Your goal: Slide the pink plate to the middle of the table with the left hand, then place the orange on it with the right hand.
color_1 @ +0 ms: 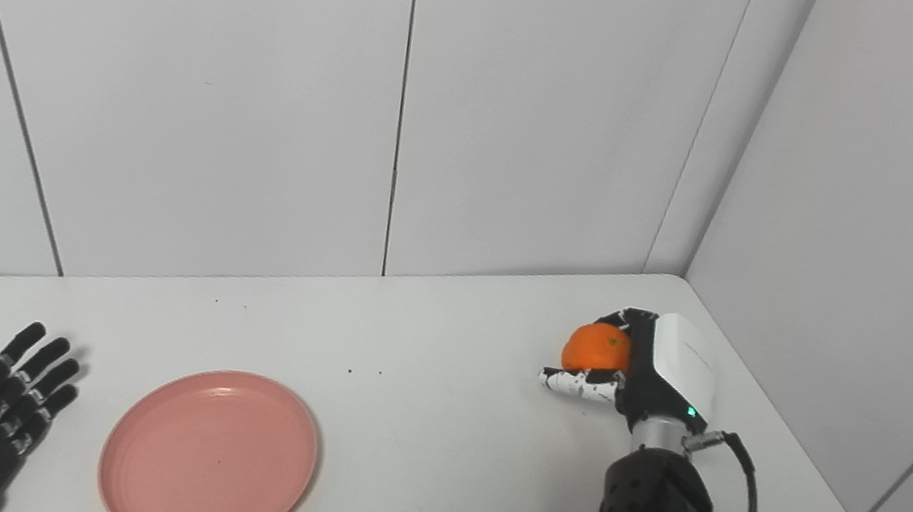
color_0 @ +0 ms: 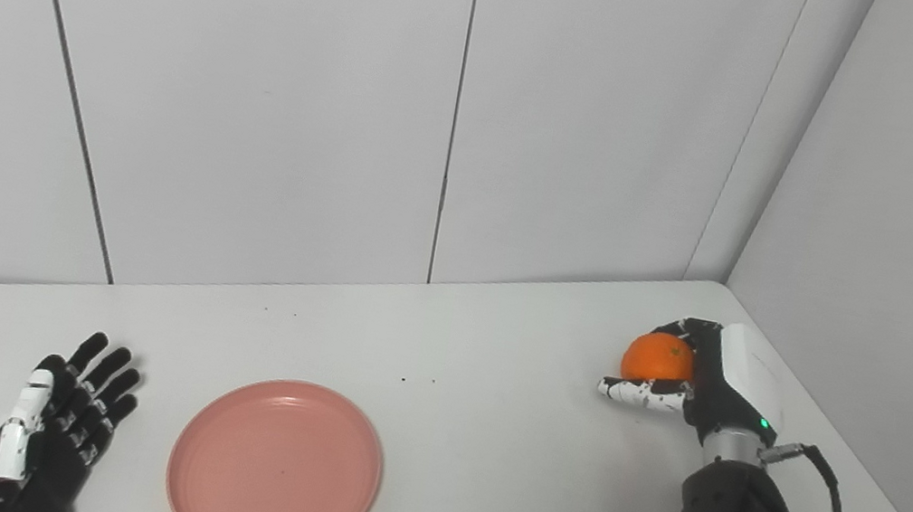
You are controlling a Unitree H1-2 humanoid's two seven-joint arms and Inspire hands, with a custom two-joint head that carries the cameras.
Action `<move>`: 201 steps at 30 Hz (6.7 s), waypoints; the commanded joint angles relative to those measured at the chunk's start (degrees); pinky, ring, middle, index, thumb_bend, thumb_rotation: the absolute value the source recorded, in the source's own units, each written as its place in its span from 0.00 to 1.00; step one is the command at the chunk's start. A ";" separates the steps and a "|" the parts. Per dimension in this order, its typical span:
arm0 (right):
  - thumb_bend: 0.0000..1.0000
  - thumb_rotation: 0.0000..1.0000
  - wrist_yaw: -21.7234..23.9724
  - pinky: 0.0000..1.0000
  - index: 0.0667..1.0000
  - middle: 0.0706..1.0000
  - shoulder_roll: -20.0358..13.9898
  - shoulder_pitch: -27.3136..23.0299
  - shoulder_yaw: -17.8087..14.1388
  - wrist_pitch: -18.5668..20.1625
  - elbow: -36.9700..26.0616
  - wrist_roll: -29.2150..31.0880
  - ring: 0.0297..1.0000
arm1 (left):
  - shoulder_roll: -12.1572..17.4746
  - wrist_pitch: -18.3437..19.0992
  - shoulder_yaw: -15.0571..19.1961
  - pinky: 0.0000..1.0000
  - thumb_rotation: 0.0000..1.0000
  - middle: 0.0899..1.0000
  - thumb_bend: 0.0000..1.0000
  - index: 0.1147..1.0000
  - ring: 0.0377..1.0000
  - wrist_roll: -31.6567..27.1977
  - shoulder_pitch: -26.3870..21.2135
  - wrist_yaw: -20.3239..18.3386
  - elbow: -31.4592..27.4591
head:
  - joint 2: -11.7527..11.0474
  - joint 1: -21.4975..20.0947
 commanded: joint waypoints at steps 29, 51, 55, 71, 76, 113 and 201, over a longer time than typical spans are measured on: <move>0.52 0.13 4.88 0.25 0.45 0.38 6.31 -7.82 20.06 -3.25 -4.79 -0.97 0.32 | -6.78 0.89 -6.64 0.91 1.00 0.90 0.39 0.88 0.90 8.79 3.87 6.37 -5.06 | 4.07 24.64; 0.52 0.13 2.00 0.21 0.45 0.37 9.55 -10.32 31.22 -10.24 10.25 3.14 0.28 | -11.57 -0.63 -9.40 0.87 1.00 0.87 0.40 0.85 0.88 14.63 3.14 9.74 -3.99 | 3.68 38.83; 0.52 0.13 2.33 0.21 0.45 0.37 9.85 -10.80 32.44 -9.90 11.27 3.11 0.28 | -12.30 -1.23 -9.18 0.87 1.00 0.87 0.40 0.85 0.87 15.06 3.01 10.56 -3.55 | 3.46 39.73; 0.52 0.13 -1.49 0.22 0.45 0.38 11.10 -12.72 34.96 -12.38 20.07 3.71 0.29 | -13.84 -5.37 -8.09 0.89 1.00 0.90 0.40 0.89 0.89 17.51 3.27 14.02 -2.35 | 3.24 38.49; 0.52 0.13 -2.71 0.26 0.45 0.39 11.09 -12.23 35.56 -13.28 22.54 4.10 0.32 | -13.61 -5.65 -8.18 0.89 1.00 0.90 0.39 0.88 0.89 17.50 3.28 13.83 -2.37 | 3.46 37.79; 0.92 0.28 4.30 0.49 0.76 0.68 8.90 -9.37 39.28 -9.72 13.88 1.22 0.62 | -13.05 -6.67 -7.89 0.89 1.00 0.90 0.38 0.89 0.90 17.80 3.41 13.19 -2.15 | 3.60 36.15; 0.35 1.00 -1.22 1.00 1.00 1.00 17.40 8.80 9.96 -5.49 1.21 53.34 1.00 | -9.73 -9.27 -8.73 1.00 1.00 1.00 0.39 0.99 1.00 18.21 8.19 10.69 -10.81 | 2.17 30.69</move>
